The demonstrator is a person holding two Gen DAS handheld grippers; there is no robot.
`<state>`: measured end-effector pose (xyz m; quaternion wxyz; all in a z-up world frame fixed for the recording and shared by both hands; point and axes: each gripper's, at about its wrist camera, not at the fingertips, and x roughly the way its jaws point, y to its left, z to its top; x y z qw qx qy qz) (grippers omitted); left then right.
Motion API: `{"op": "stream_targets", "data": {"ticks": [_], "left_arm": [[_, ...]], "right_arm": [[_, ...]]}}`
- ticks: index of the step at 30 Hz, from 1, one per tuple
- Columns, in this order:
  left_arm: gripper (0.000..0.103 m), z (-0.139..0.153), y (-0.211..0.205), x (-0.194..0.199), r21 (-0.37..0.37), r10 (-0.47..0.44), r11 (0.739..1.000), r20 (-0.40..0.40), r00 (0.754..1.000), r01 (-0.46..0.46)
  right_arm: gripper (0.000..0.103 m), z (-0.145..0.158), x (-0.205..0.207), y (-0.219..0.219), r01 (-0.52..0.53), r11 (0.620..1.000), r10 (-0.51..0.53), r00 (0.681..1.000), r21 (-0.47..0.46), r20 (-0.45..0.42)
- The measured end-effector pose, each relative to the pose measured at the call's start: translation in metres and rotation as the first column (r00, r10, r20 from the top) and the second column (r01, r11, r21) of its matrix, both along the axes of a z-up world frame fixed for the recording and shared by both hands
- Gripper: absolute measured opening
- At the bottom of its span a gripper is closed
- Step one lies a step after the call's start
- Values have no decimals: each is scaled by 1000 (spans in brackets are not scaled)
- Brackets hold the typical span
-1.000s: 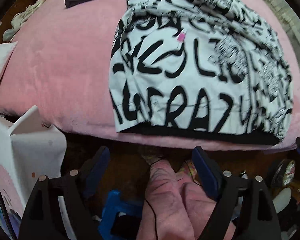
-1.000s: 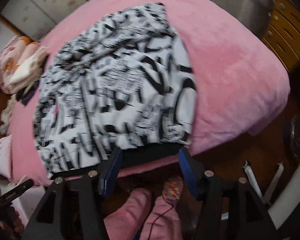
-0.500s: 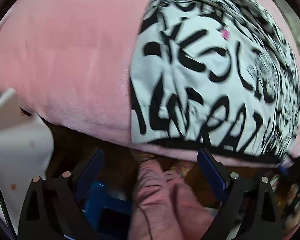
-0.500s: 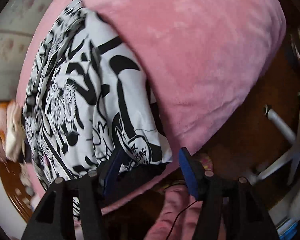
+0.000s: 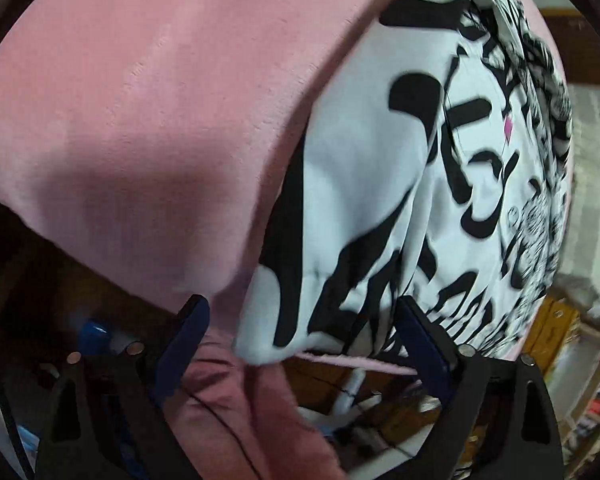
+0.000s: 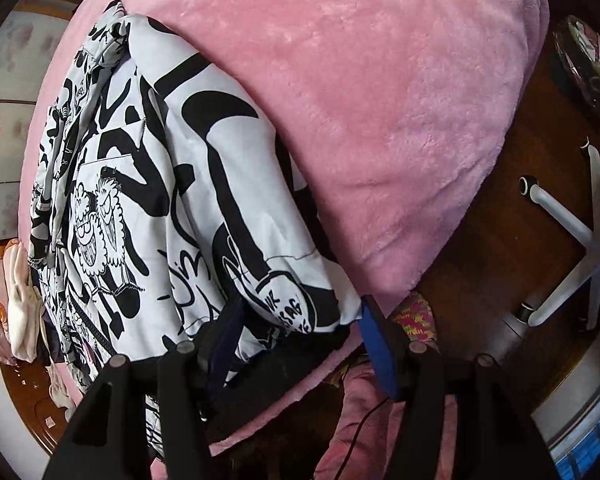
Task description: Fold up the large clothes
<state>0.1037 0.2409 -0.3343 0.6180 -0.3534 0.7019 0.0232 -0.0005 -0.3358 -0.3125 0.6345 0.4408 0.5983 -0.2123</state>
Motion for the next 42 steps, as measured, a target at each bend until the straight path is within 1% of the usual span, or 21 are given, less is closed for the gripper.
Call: {"op": "stream_targets", "data": {"ticks": [1, 2, 5, 7, 8, 9, 10, 12, 13, 15, 16, 17, 20, 22, 26, 31, 34, 37, 39, 42], "left_arm": [[76, -5, 0, 0, -29, 12, 1000, 13, 1000, -12], [75, -7, -2, 0, -46, 16, 999, 19, 1000, -15], [71, -3, -10, 2, -19, -23, 1000, 24, 999, 23], [61, 2, -15, 1, -9, -27, 1000, 26, 999, 27], [58, 6, -15, 6, 3, -29, 1000, 22, 999, 29], [52, 8, -17, 7, 20, -31, 999, 18, 999, 31], [46, 12, -21, 7, 32, -33, 999, 21, 999, 32], [40, 18, -24, 7, 51, -32, 998, 28, 999, 30], [35, 22, -28, 8, 68, -33, 997, 31, 999, 31], [31, 36, -34, 10, 106, -42, 994, 50, 998, 37], [29, 43, -39, 10, 128, -50, 991, 60, 997, 42], [28, 47, -42, 10, 143, -59, 989, 68, 996, 48], [25, 66, -56, 11, 193, -84, 979, 89, 992, 65], [25, 78, -61, 12, 216, -82, 975, 92, 992, 60], [24, 101, -57, 13, 214, -72, 976, 132, 989, 42], [20, 137, -56, 12, 193, -54, 981, 204, 978, 14], [18, 165, -56, 15, 166, -29, 986, 270, 962, -17], [17, 192, -61, 21, 185, -32, 982, 314, 949, -28], [16, 212, -62, 26, 194, -25, 980, 355, 935, -47], [15, 238, -60, 34, 188, -4, 979, 404, 915, -79]], "right_arm": [[58, 0, 1, 0, -3, 1000, 3, 1000, -2, 0], [57, 0, 2, 0, -7, 1000, 7, 1000, -5, 1], [55, 1, 2, 2, -2, 1000, 2, 1000, -17, 6], [51, -1, 1, 1, 5, 1000, -5, 1000, -23, 11], [47, -1, -1, 3, 8, 1000, -8, 1000, -30, 10], [42, -1, -2, 5, 10, 999, -9, 1000, -39, 8], [40, 0, -4, 5, 11, 999, -11, 1000, -49, 5], [34, 4, -7, 7, 5, 998, -4, 1000, -68, 7], [32, 7, -8, 9, -6, 997, 7, 1000, -78, 9], [24, 14, -7, 13, -33, 995, 34, 999, -95, 12], [22, 17, -7, 14, -54, 993, 55, 998, -104, 11], [15, 21, -7, 16, -72, 991, 74, 997, -110, 14], [12, 29, -6, 19, -117, 987, 121, 992, -110, 28], [11, 35, -7, 18, -138, 986, 144, 988, -99, 59], [7, 43, -14, 10, -174, 983, 182, 974, -62, 139], [5, 59, -16, 4, -194, 981, 194, 955, -23, 226], [5, 74, -14, 0, -209, 978, 201, 937, -4, 285], [4, 92, -9, -4, -213, 977, 196, 922, 16, 335], [4, 104, -5, -11, -217, 976, 192, 906, 23, 376], [3, 123, 4, -17, -224, 974, 193, 883, 23, 429]]}}
